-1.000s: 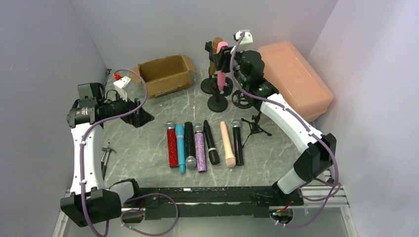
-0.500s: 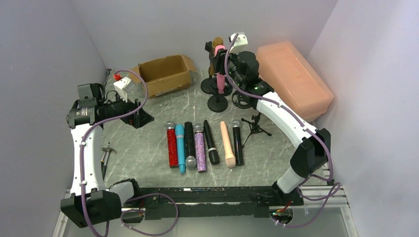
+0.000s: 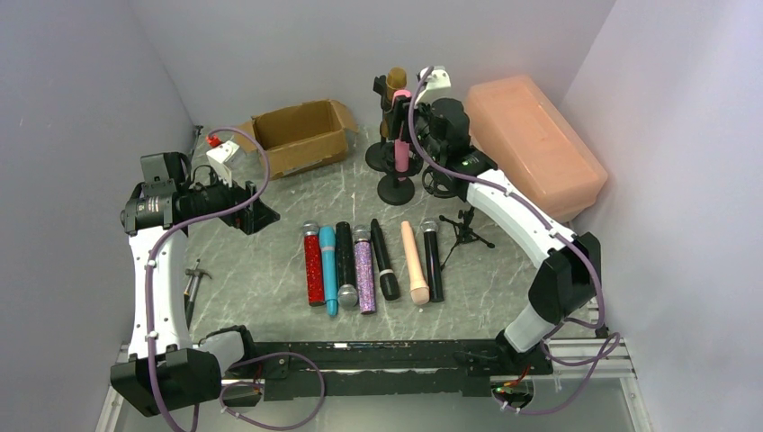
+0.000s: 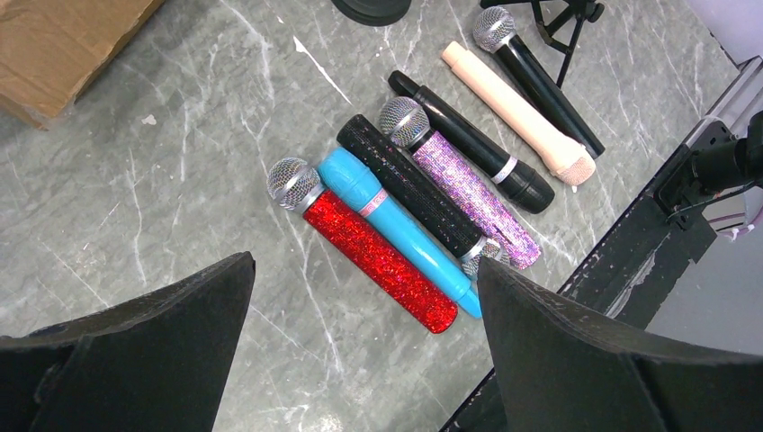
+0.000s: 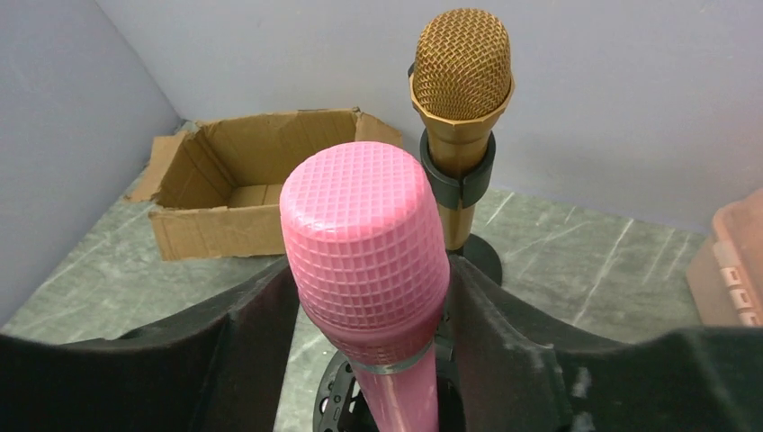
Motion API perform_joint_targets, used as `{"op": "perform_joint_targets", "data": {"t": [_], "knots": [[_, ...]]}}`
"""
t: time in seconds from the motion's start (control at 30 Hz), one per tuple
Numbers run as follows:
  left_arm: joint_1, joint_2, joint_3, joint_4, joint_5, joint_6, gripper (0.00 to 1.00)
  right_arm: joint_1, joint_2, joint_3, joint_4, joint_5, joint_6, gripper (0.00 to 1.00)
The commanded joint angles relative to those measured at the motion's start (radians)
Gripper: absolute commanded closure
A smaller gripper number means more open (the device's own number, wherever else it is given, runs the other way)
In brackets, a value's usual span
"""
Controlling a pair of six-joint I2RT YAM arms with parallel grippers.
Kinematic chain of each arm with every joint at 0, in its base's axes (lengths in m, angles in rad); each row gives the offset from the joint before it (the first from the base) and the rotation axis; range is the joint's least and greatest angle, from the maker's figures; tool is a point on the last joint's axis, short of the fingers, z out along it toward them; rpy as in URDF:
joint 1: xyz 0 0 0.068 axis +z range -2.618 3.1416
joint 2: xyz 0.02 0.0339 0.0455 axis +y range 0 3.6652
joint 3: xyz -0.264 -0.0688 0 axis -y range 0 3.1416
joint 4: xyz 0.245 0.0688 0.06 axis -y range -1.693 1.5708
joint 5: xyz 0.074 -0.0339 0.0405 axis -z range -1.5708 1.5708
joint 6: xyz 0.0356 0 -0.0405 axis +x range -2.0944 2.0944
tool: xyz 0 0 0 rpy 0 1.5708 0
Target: Attach the microphones to the stand
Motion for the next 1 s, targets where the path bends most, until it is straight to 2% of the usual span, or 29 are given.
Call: {"op": "perform_joint_targets", "data": {"t": [0.0, 0.27, 0.43, 0.7, 0.8, 0.97], "knots": [[0.001, -0.019, 0.004, -0.001, -0.005, 0.014, 0.01, -0.007, -0.029, 0.059, -0.013, -0.005, -0.004, 0.33], [0.001, -0.016, 0.007, 0.005, -0.011, 0.012, 0.01, -0.008, -0.124, 0.085, -0.116, 0.038, 0.002, 0.17], [0.001, -0.004, 0.014, 0.002, -0.018, 0.011, 0.01, -0.005, -0.201, 0.110, -0.215, 0.058, 0.024, 0.12], [0.001, 0.012, 0.050, -0.008, -0.028, -0.003, 0.00, 0.028, -0.313, 0.169, -0.442, 0.071, 0.060, 0.12], [0.000, 0.017, 0.055, -0.013, -0.035, -0.004, 0.00, 0.161, -0.342, 0.164, -0.559, 0.123, 0.073, 0.15], [0.001, 0.027, 0.057, -0.023, -0.039, -0.002, 0.01, 0.366, -0.316, 0.090, -0.753, 0.171, 0.193, 0.29]]}}
